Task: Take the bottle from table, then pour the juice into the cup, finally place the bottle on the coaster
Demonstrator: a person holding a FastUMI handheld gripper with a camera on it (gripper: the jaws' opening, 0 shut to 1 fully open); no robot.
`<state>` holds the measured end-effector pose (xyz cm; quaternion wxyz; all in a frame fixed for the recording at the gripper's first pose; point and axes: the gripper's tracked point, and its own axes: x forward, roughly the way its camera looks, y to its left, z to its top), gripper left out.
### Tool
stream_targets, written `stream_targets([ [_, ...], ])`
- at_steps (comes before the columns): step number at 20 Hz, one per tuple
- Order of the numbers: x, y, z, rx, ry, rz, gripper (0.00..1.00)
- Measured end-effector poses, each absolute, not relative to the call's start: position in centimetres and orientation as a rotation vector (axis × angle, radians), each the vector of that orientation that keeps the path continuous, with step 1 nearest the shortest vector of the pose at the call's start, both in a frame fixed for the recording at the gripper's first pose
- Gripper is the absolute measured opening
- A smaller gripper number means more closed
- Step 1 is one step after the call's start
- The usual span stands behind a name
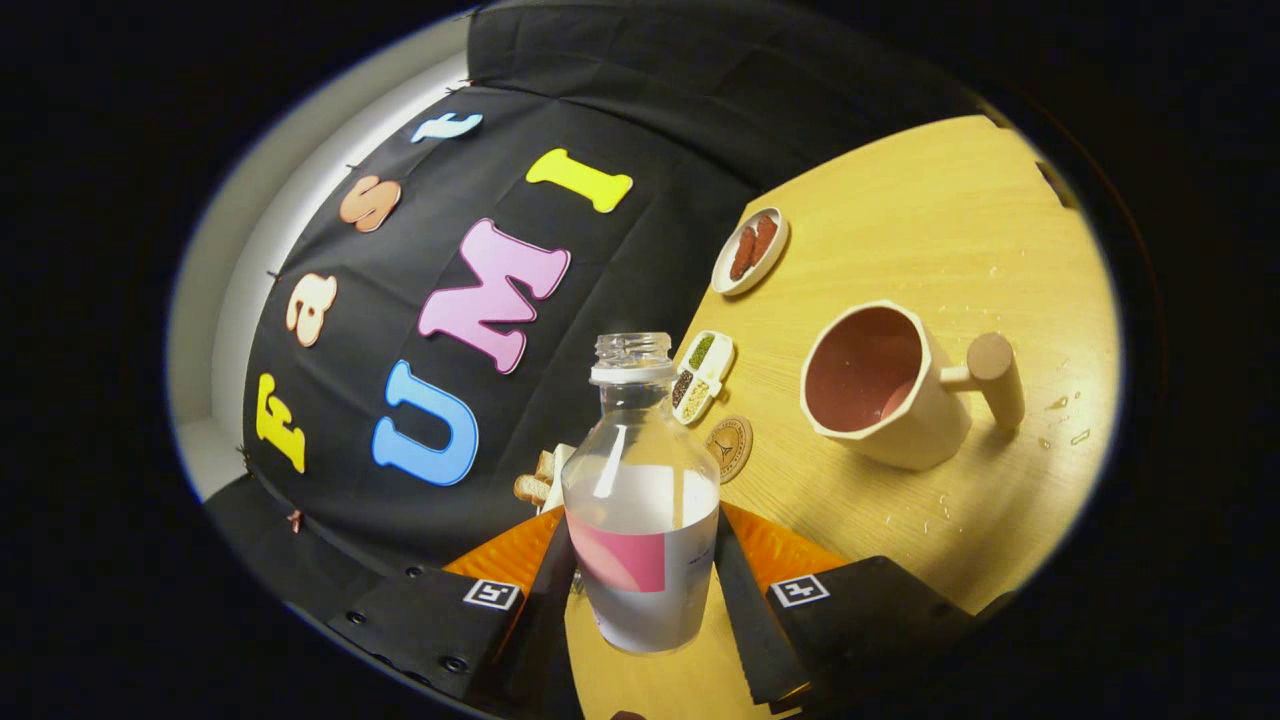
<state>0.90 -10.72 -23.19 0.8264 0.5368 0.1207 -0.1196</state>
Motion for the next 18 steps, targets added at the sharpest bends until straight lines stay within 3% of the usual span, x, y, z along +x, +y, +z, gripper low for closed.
stream_targets([
  [18,0.8,-12.0,-24.1,1.548,0.182,-0.301,0.75],
])
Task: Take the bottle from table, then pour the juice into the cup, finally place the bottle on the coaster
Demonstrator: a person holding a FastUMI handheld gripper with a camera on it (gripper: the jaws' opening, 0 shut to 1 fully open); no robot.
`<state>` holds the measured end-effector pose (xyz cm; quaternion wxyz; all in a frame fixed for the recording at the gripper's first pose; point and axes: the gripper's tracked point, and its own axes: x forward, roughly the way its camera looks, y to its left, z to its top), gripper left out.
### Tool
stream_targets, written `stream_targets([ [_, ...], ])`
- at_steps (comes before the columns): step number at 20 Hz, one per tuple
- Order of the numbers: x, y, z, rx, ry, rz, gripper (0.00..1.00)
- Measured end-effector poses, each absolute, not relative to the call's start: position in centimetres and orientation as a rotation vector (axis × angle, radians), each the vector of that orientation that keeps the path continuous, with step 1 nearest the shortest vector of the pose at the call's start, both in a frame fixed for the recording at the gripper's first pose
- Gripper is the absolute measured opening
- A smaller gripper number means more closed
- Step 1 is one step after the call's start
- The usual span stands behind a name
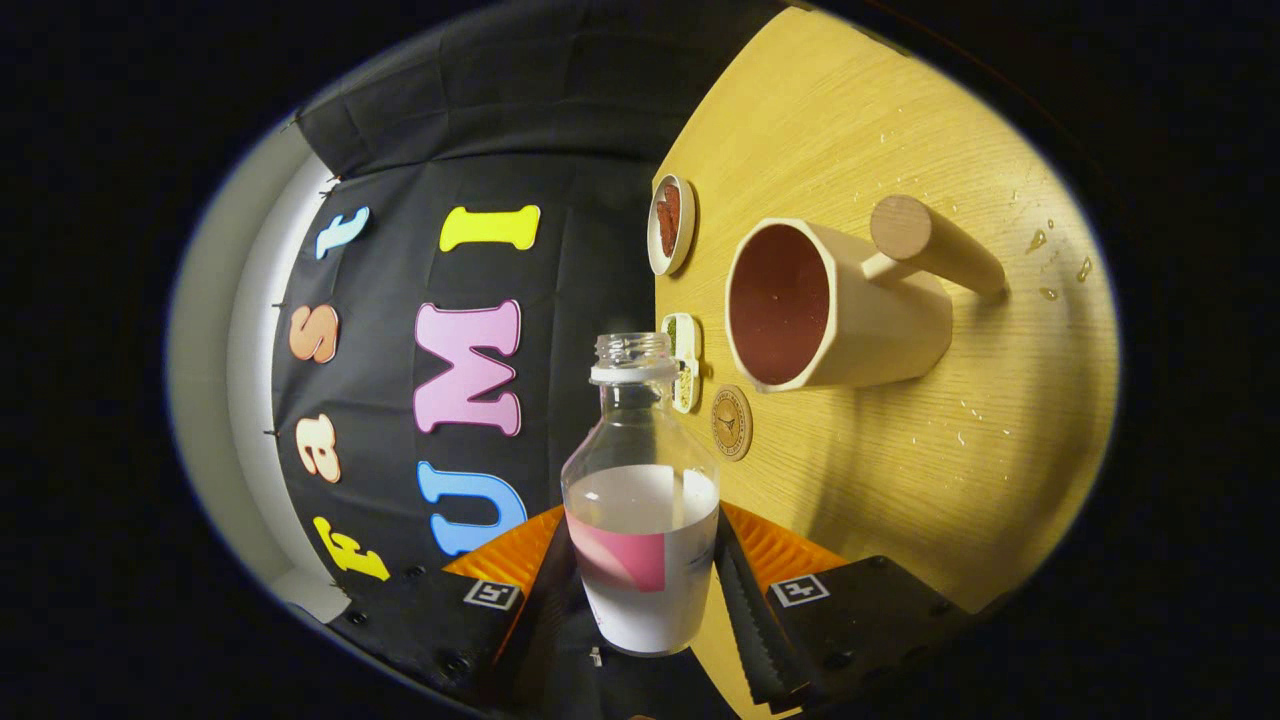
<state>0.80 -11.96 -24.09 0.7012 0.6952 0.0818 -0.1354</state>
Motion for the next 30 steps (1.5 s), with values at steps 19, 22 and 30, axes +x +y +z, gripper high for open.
stream_targets([
  [19,0.2,-13.7,-23.7,1.783,0.136,-0.358,0.75],
  [22,0.2,-13.6,-23.5,1.816,0.136,-0.354,0.75],
  [30,0.3,-13.7,-23.6,1.863,0.149,-0.354,0.75],
])
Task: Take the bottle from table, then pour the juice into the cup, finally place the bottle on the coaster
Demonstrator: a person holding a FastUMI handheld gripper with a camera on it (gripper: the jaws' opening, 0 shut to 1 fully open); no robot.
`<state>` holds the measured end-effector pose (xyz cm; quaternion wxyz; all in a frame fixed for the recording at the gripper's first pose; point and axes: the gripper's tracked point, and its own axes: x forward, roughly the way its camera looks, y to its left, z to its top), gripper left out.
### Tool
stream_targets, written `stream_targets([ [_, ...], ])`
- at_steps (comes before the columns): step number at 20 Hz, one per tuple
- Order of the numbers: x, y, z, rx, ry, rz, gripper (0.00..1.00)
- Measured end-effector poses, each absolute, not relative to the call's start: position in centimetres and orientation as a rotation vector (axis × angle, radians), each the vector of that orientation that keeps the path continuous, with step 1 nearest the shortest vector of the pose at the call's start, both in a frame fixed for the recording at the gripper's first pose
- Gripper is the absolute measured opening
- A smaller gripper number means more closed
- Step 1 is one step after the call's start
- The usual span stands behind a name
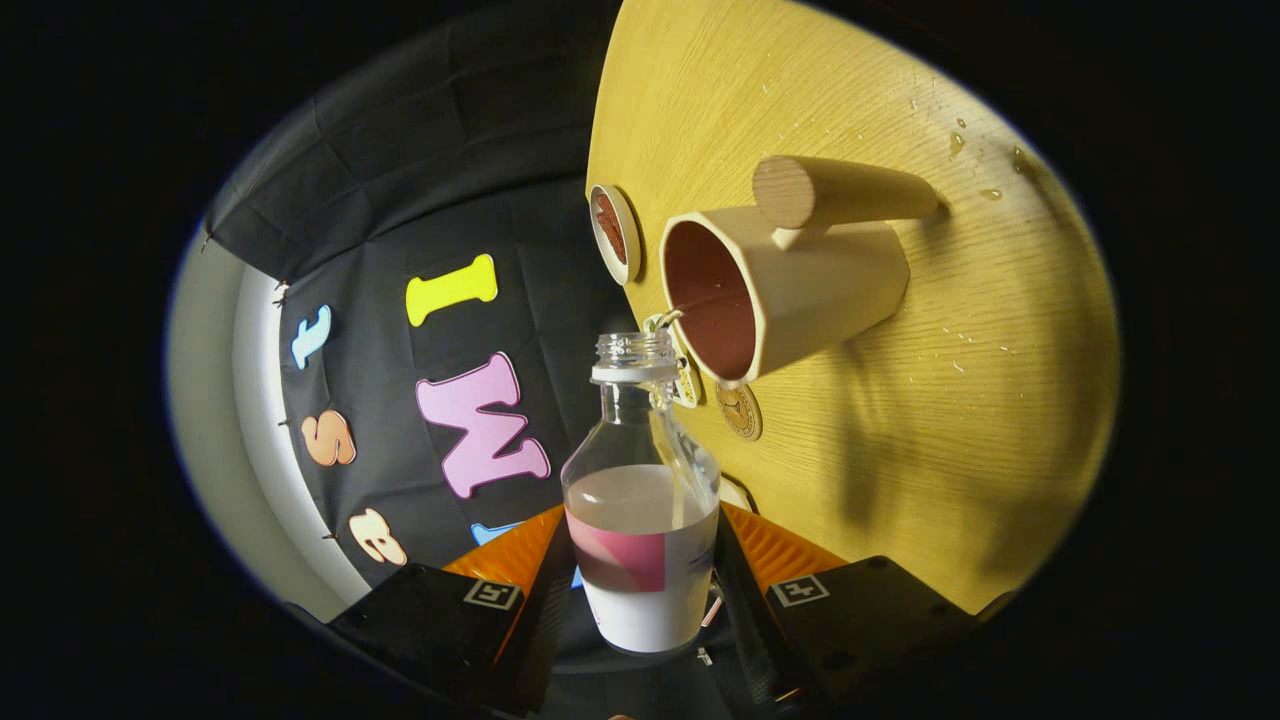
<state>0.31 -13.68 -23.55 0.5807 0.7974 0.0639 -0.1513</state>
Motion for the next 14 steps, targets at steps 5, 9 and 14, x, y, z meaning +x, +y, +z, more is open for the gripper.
stream_targets([
  [5,0.41,-13.43,-23.60,1.890,0.162,-0.357,0.75],
  [9,0.45,-13.44,-23.58,1.903,0.171,-0.351,0.75],
  [14,0.28,-13.72,-23.56,1.928,0.168,-0.352,0.75],
])
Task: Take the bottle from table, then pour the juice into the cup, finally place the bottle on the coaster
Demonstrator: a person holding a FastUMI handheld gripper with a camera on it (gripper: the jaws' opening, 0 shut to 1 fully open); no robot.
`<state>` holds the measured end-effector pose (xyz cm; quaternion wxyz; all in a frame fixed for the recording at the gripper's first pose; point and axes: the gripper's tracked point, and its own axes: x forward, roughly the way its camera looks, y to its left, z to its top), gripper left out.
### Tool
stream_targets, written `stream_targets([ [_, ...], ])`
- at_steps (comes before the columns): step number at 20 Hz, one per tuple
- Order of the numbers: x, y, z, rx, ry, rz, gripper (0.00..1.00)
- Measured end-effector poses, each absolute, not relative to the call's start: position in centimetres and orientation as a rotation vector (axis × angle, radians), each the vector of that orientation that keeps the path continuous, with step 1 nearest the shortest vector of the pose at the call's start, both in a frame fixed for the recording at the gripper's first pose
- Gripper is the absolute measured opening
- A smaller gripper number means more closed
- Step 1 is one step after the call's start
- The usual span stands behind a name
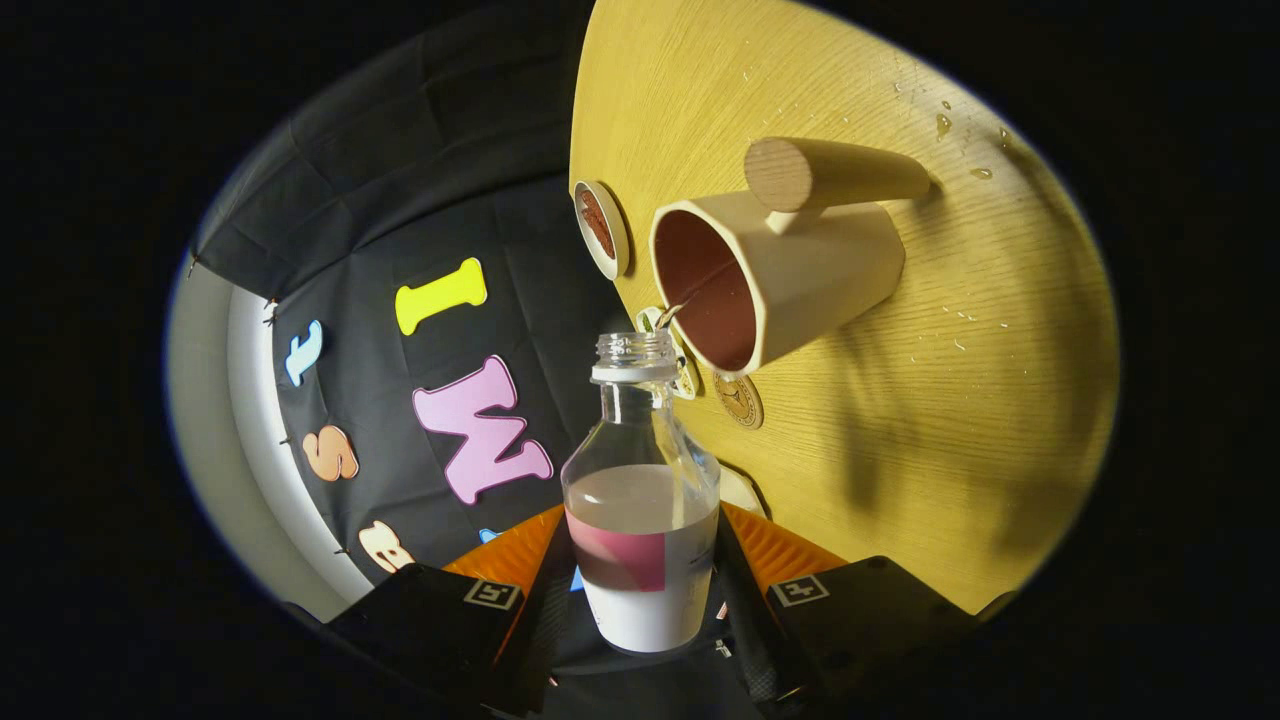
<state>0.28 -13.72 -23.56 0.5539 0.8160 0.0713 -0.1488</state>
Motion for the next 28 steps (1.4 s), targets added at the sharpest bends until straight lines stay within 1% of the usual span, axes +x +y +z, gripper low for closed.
stream_targets([
  [17,1.4,-14.2,-22.3,2.052,0.139,-0.360,0.75],
  [28,1.8,-14.3,-21.9,2.096,0.156,-0.357,0.75],
])
